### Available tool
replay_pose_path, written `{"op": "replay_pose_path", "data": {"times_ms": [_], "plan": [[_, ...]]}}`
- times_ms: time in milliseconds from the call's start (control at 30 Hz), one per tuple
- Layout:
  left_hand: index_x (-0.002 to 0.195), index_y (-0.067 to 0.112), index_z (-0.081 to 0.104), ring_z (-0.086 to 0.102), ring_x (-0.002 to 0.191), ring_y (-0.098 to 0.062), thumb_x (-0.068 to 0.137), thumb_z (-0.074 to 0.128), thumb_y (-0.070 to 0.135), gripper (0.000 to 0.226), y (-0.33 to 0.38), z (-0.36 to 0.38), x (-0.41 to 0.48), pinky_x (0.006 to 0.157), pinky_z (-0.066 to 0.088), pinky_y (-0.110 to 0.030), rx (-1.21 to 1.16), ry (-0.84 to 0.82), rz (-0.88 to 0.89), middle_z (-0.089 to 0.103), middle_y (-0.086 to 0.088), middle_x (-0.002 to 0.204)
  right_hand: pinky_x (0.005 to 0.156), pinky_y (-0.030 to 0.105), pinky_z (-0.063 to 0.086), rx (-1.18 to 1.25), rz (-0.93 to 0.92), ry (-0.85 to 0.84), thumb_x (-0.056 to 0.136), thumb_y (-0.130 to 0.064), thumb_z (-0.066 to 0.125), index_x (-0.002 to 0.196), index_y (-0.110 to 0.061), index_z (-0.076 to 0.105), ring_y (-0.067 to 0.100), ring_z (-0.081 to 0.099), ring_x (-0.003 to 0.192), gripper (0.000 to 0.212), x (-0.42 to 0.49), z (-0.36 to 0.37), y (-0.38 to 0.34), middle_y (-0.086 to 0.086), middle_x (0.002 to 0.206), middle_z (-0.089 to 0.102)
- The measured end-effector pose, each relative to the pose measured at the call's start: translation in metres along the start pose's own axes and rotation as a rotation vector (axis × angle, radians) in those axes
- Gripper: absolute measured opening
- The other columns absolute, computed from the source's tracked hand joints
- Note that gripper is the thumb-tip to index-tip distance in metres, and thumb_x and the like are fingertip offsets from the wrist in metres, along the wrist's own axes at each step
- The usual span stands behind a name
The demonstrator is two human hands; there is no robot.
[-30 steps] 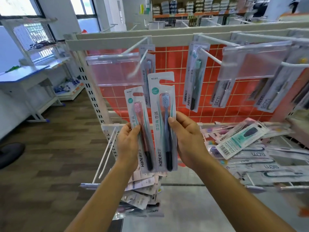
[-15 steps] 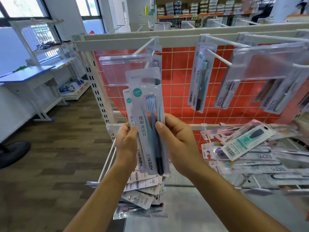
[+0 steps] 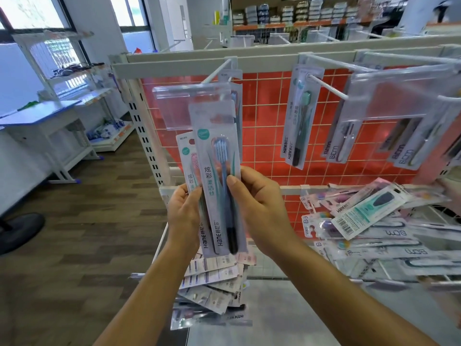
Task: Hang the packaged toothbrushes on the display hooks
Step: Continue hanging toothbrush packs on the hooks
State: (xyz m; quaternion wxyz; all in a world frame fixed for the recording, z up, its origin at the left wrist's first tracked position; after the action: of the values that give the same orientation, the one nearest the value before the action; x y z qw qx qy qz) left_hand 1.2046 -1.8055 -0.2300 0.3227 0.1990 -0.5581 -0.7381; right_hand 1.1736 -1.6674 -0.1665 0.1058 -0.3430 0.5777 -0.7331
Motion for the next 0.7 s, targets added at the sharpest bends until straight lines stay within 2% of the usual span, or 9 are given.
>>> {"op": "replay_pose_path", "data": {"times_ms": [133,233,300,400,500,600,700], "plan": [[0.100,0.006,0.060,0.065,0.067,-0.021,0.093,0.064,0.020,0.016,0.000,-0.006,0.002,0.059,0.055,-0.034,0.005,0.008,0.007,0.068,-0.008,0.080,0.080,0.058,0.052,-0.011,0.014,0.016,0.100,-0.011,0.048,0.097,-0.013,0.069,0.039,0.062,0.094,0.021,0.003,0.005,0.002,0.019,0.095,0.067],[0.096,0.011,0.062,0.065,0.079,-0.032,0.093,0.064,0.020,0.010,-0.001,-0.010,0.005,0.073,0.056,-0.047,-0.001,0.056,-0.022,0.069,-0.014,0.087,0.080,0.059,0.052,-0.014,0.033,0.036,0.100,-0.011,0.047,0.100,0.001,0.065,0.040,0.063,0.094,0.022,0.007,0.005,0.007,0.023,0.095,0.066],[0.094,0.013,0.063,0.064,0.088,-0.038,0.094,0.062,0.019,0.006,-0.002,-0.012,0.007,0.084,0.054,-0.054,-0.013,0.080,-0.039,0.070,-0.018,0.094,0.082,0.059,0.052,-0.011,0.047,0.049,0.100,-0.011,0.047,0.101,0.004,0.064,0.041,0.062,0.094,0.022,0.010,0.004,0.012,0.024,0.097,0.065],[0.090,0.015,0.064,0.062,0.092,-0.039,0.089,0.064,0.024,0.009,0.000,-0.013,0.006,0.090,0.051,-0.056,-0.035,0.076,-0.036,0.069,-0.019,0.097,0.084,0.059,0.052,-0.018,0.059,0.075,0.100,-0.011,0.047,0.102,0.003,0.064,0.044,0.060,0.097,0.022,0.017,0.002,0.019,0.028,0.101,0.063],[0.089,0.013,0.064,0.063,0.090,-0.034,0.094,0.059,0.016,0.008,0.000,-0.014,0.008,0.086,0.053,-0.052,-0.028,0.081,-0.009,0.070,-0.014,0.092,0.084,0.048,0.056,-0.007,0.079,0.094,0.100,-0.009,0.046,0.099,-0.001,0.065,0.030,0.066,0.089,0.021,0.028,0.001,0.024,0.025,0.101,0.066],[0.087,0.013,0.061,0.067,0.076,-0.021,0.097,0.055,0.011,0.012,0.000,-0.015,0.010,0.071,0.056,-0.039,0.021,0.136,0.025,0.071,-0.003,0.078,0.082,0.059,0.049,-0.032,0.108,0.127,0.101,-0.013,0.046,0.099,0.007,0.061,0.038,0.060,0.082,0.025,0.045,0.000,0.031,0.035,0.099,0.058],[0.088,0.014,0.061,0.067,0.068,-0.013,0.097,0.056,0.015,0.010,0.002,-0.018,0.013,0.064,0.058,-0.032,0.080,0.187,0.048,0.070,0.001,0.075,0.078,0.052,0.052,-0.103,0.104,0.168,0.101,-0.017,0.046,0.097,0.007,0.059,0.025,0.055,0.078,0.027,0.068,-0.002,0.040,0.028,0.092,0.060]]}}
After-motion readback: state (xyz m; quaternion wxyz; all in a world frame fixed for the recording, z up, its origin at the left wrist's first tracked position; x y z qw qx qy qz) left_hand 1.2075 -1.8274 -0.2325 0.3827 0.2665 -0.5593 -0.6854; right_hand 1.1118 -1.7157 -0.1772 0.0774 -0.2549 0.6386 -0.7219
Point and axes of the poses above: each hand's wrist, its own x-axis towards the middle knuckle, its own z-axis out of the palm, y = z × x, the point moved 2 cm from there along x, towards the middle knuckle
